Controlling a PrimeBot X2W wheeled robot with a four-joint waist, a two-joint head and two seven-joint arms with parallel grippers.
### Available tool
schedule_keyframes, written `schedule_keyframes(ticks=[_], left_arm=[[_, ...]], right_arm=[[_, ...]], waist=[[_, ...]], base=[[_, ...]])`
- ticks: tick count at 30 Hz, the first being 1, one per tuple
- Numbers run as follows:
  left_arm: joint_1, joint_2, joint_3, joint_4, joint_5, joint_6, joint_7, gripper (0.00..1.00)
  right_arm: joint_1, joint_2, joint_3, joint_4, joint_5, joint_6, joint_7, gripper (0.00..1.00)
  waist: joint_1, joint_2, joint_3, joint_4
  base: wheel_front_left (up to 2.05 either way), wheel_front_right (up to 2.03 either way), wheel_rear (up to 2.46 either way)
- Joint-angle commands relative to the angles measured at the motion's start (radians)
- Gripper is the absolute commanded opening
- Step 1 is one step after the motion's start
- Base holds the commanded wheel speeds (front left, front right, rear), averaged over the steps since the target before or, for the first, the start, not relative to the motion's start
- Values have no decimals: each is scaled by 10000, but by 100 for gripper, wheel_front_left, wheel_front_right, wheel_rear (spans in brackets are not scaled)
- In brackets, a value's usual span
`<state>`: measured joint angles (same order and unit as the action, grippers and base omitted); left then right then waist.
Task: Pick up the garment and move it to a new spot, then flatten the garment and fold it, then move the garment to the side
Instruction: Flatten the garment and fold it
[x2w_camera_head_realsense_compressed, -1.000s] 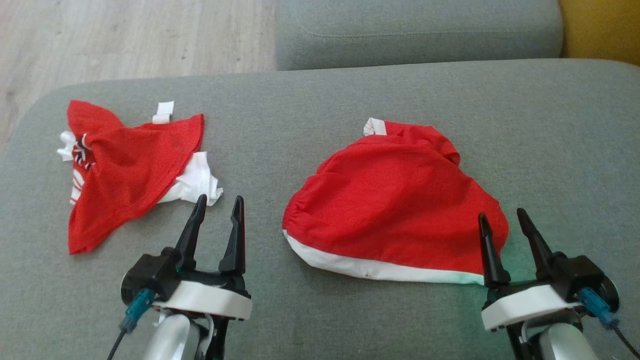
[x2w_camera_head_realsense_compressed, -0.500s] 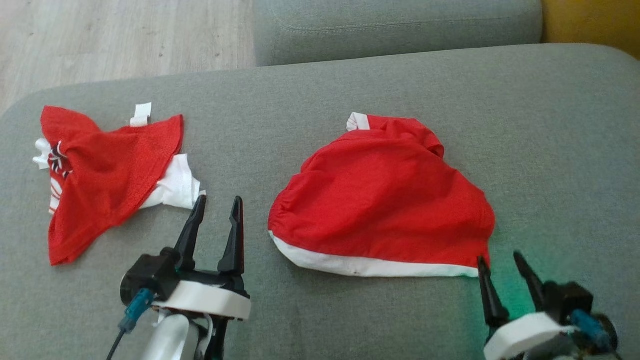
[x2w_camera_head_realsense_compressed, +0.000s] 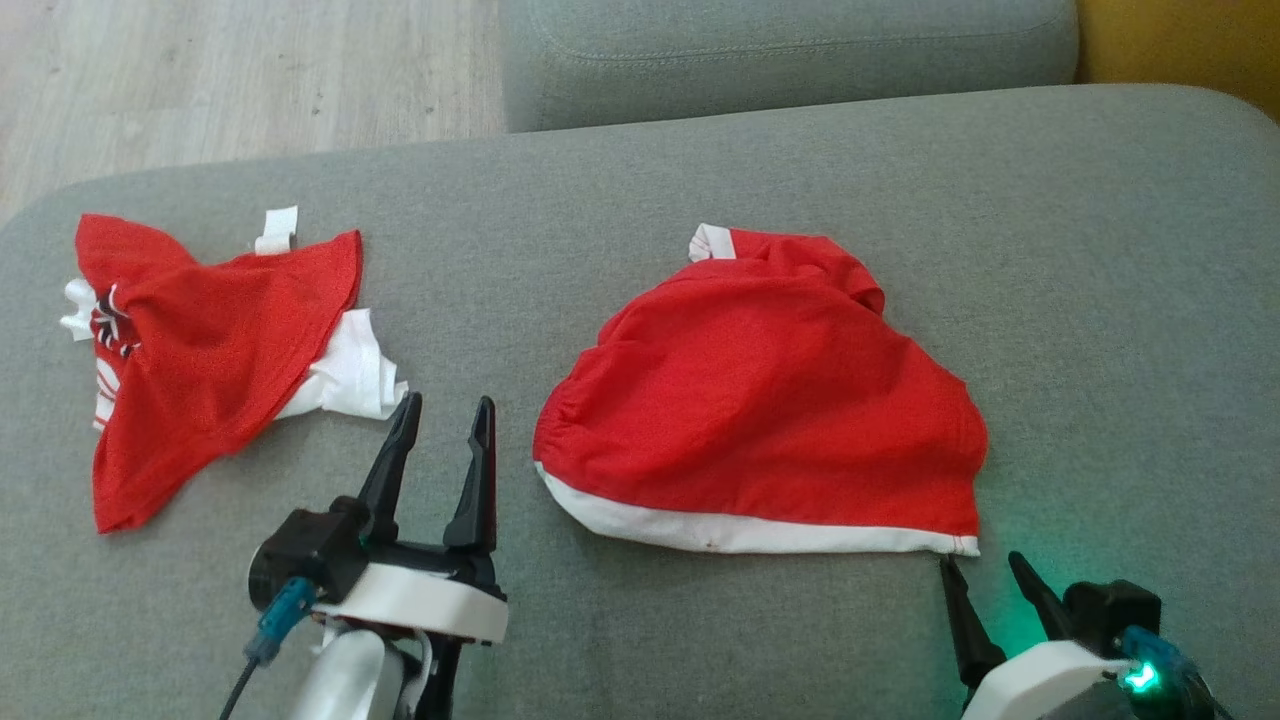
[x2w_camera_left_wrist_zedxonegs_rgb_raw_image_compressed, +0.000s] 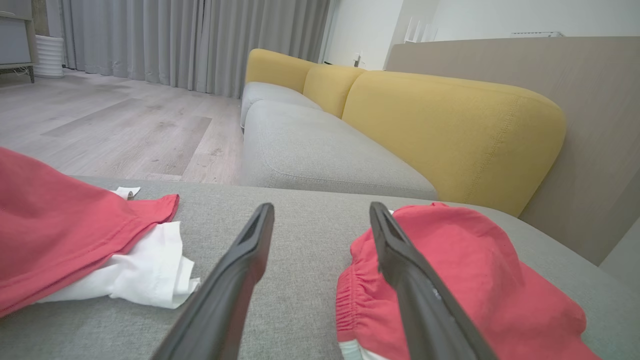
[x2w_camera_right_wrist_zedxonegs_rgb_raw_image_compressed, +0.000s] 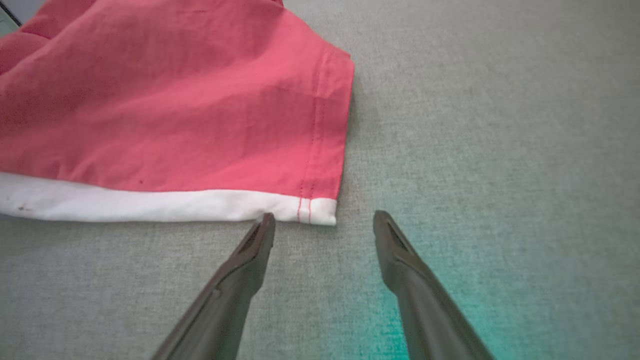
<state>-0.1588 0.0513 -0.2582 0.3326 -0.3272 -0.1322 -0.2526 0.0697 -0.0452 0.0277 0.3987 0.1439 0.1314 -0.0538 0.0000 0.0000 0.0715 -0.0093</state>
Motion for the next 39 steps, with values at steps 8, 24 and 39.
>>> schedule_keyframes(ticks=[8, 24, 39], left_arm=[[-519, 108, 137, -265, 54, 17, -92, 100], [-640, 200, 137, -140, 93, 16, -92, 100], [-721, 641, -1538, 462, -426, 16, 147, 100]], right_arm=[[-779, -51, 279, 316, 159, -7, -277, 100], [-1174, -51, 230, 824, 126, -7, -401, 0], [-1345, -51, -1792, 317, -505, -7, -365, 0]], waist=[[0, 0, 162, 203], [0, 0, 285, 277], [0, 0, 253, 143]], base=[[0, 0, 0], [0, 0, 0], [0, 0, 0]])
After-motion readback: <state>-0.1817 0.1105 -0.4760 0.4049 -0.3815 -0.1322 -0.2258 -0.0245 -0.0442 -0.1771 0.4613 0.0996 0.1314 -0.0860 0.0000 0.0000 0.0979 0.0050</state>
